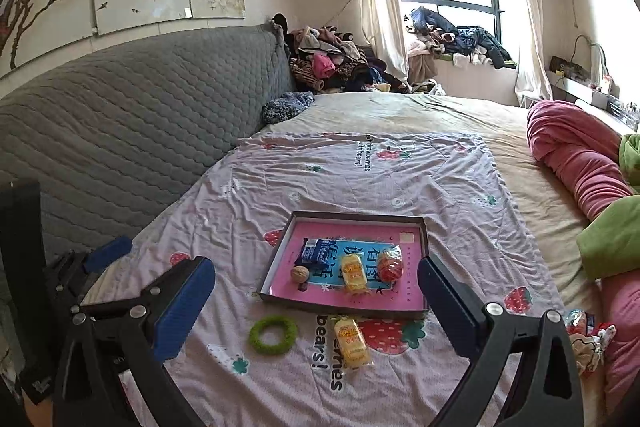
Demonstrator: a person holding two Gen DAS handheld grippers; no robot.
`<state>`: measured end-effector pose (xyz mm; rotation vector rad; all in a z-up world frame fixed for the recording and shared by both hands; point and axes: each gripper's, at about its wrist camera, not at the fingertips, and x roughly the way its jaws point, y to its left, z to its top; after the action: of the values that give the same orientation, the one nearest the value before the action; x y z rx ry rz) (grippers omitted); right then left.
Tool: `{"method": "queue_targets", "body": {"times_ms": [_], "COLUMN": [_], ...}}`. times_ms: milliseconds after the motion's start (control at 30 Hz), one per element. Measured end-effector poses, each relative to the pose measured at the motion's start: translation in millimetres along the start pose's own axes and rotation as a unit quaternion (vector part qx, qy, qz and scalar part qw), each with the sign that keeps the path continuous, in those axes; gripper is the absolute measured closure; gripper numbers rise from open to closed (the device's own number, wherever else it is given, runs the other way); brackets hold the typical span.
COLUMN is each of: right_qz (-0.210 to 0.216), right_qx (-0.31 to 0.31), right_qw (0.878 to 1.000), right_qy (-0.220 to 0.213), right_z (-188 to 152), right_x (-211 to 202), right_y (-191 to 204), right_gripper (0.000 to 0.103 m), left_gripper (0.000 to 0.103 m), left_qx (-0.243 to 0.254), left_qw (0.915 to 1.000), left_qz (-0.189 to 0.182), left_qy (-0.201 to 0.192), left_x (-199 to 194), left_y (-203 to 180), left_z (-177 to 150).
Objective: Organize objects
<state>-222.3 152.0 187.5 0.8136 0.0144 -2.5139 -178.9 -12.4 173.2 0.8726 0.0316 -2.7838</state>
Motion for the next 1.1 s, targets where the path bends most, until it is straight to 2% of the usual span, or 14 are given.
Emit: {"method": "queue_targets", "body": {"times_ms": [267, 533, 1100], "right_qz": [-0.004, -0.008, -0.008], "right_qx": [-0.011, -0.023, -0.029], "right_qw": [1.000, 1.000, 0.998], "right_qy": [0.004, 0.015, 0.057], "right_z": [-13, -31, -97], "right_x": [-22, -31, -22], "right_y": [5, 9, 1], "right_gripper": [0.001, 0.001, 0.001], "left_gripper": [0.015, 0.015, 0.015], "left_qx": [0.000, 0.006, 0.021], "left_qw": [0.9999, 0.9999, 0.9988], "left_qz": [0.003, -0.013, -0.014], "left_qy": [-0.012, -0.006, 0.043], "left_x": [-29, -38, -21], "left_y": [1, 0, -4], "left_z": [-4, -22, -85]}}
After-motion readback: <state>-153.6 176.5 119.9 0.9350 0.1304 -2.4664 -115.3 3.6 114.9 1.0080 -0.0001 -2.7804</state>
